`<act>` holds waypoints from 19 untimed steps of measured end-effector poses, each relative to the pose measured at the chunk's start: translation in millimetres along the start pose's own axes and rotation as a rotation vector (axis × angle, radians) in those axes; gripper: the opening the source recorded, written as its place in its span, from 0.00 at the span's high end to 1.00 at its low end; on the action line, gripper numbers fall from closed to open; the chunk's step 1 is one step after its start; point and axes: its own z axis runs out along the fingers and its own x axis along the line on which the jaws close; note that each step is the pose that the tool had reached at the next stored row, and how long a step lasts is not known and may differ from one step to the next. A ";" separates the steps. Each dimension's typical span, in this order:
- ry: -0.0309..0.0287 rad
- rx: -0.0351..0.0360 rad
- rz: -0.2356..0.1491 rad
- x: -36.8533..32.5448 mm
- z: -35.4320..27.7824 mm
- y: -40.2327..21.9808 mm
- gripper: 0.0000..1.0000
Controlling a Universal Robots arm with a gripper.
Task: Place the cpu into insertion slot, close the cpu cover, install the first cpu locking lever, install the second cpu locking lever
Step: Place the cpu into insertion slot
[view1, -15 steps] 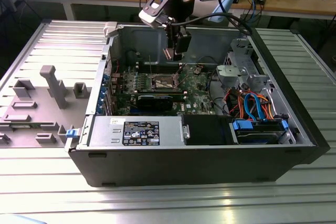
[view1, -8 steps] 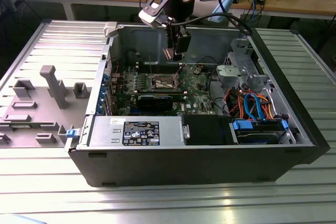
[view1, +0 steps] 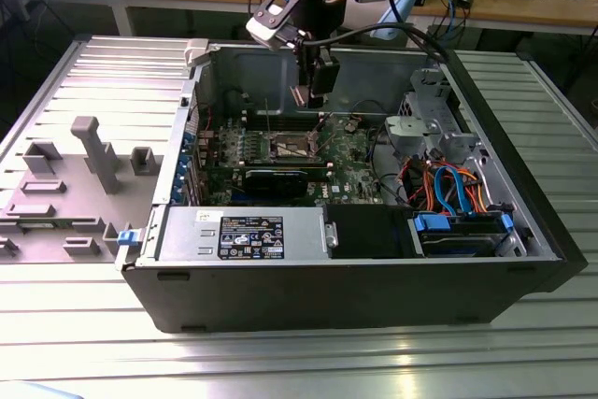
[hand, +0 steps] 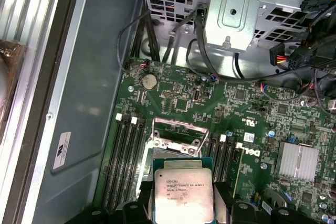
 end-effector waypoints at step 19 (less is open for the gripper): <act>-0.0009 -0.0004 0.021 0.0 0.1 0.0 0.45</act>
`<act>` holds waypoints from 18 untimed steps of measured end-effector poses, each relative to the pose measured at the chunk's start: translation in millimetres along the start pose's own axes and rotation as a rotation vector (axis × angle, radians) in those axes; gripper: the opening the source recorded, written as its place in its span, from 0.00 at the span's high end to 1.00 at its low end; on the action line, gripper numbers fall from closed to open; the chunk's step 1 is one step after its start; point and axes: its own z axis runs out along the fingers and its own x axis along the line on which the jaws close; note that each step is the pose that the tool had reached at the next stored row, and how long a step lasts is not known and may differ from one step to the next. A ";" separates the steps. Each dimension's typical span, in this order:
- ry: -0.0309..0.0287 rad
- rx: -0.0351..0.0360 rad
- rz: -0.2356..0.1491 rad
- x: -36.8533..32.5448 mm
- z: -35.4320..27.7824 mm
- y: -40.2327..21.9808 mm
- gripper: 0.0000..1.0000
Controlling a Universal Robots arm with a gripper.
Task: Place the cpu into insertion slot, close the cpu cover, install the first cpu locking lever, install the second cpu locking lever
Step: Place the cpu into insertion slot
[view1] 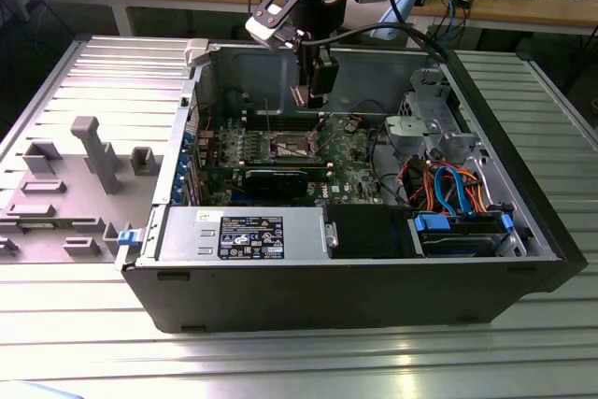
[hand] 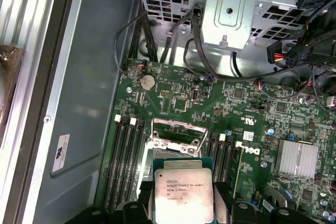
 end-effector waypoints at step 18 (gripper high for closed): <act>-0.0040 -0.0016 0.092 0.0 0.8 0.0 0.45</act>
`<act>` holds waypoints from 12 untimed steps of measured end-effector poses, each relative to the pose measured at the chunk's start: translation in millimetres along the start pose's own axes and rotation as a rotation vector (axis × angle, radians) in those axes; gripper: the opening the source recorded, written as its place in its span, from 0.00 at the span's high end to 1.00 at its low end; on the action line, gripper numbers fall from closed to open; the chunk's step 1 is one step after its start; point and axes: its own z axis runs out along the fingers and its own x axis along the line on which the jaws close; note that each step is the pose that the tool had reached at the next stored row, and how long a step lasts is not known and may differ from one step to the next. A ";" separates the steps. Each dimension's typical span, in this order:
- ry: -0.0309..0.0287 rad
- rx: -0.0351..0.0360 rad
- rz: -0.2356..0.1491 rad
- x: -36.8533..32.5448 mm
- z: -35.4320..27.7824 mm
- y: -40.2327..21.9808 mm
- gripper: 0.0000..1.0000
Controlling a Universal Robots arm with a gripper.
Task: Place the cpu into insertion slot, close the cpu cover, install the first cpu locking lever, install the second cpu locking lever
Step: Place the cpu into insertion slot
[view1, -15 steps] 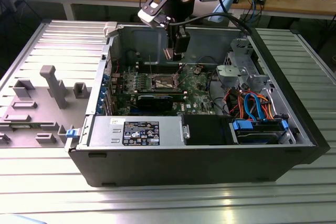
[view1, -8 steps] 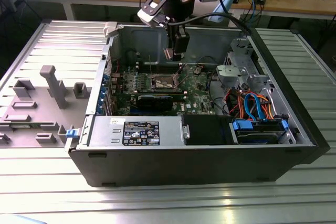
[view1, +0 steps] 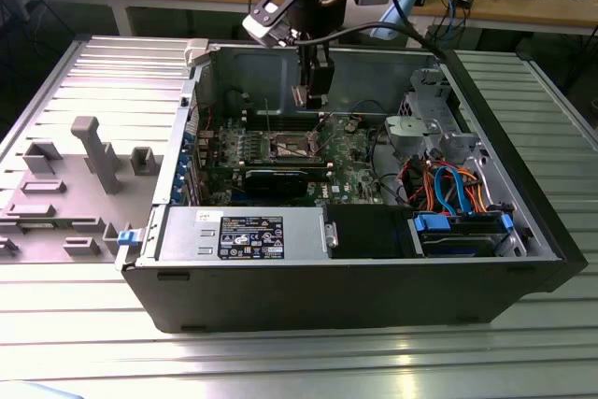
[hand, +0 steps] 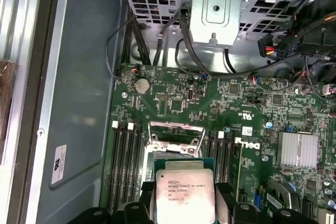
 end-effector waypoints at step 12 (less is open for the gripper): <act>-0.0013 -0.0006 0.032 0.0 0.9 -0.1 0.45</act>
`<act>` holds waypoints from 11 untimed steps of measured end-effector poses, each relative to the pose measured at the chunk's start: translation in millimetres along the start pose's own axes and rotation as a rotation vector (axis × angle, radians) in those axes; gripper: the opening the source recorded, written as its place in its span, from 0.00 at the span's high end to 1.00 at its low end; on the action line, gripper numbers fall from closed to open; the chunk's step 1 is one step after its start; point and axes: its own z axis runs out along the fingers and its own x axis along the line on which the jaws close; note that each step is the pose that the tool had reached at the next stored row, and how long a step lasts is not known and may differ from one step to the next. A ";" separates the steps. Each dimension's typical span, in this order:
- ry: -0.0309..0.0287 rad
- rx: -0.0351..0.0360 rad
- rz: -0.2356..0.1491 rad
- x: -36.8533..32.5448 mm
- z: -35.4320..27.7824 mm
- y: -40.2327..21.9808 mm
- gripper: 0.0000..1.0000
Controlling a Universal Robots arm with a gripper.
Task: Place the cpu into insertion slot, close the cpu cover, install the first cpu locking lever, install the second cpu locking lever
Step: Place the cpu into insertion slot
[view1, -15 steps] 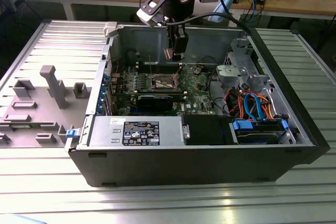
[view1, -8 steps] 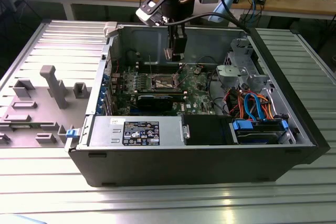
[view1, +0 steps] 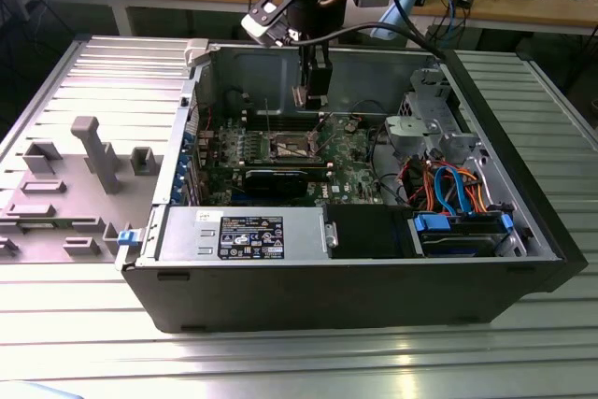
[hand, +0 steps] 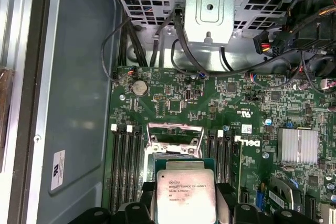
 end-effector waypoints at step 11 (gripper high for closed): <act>0.0001 0.0000 0.000 0.2 5.4 -0.2 0.45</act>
